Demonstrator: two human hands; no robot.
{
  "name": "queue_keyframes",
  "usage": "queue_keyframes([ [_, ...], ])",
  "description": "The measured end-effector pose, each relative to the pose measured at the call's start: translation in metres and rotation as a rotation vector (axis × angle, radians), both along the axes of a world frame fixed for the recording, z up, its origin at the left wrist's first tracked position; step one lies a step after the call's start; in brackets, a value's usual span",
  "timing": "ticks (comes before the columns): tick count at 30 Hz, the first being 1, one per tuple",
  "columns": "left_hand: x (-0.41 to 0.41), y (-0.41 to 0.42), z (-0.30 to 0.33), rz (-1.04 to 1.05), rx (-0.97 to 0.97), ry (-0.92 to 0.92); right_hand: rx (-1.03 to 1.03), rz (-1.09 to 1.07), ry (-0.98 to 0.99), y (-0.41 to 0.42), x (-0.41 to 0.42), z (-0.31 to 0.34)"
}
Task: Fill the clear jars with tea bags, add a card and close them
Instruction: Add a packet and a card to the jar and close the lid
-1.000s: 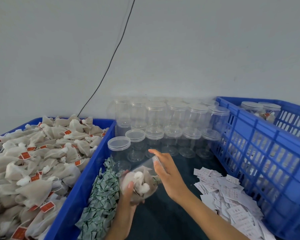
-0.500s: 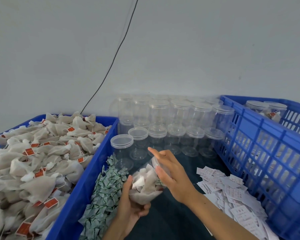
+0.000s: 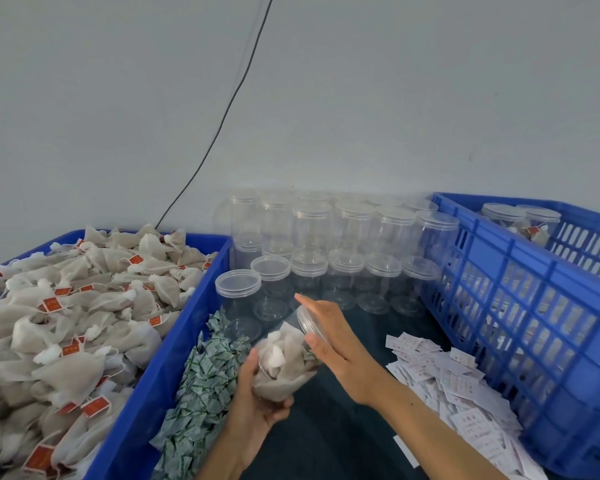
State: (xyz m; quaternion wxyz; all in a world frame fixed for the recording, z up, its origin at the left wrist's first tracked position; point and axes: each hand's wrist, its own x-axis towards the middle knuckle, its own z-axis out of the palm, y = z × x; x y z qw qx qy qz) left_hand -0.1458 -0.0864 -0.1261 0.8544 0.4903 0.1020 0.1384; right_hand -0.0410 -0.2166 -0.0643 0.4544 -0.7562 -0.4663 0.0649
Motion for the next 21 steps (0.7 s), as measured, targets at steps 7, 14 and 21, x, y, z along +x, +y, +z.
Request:
queue_keyframes([
  [7,-0.004,-0.001,-0.001,0.194,0.254,-0.053,-0.078,-0.051,0.251,0.005,0.012,-0.005],
  [14,0.004,-0.003,-0.003,0.099,0.088,-0.079,0.045,-0.130,0.216,0.002,0.000,0.000],
  [21,0.004,-0.001,0.002,0.047,-0.095,-0.044,-0.001,-0.013,0.118,0.004,-0.005,0.005],
])
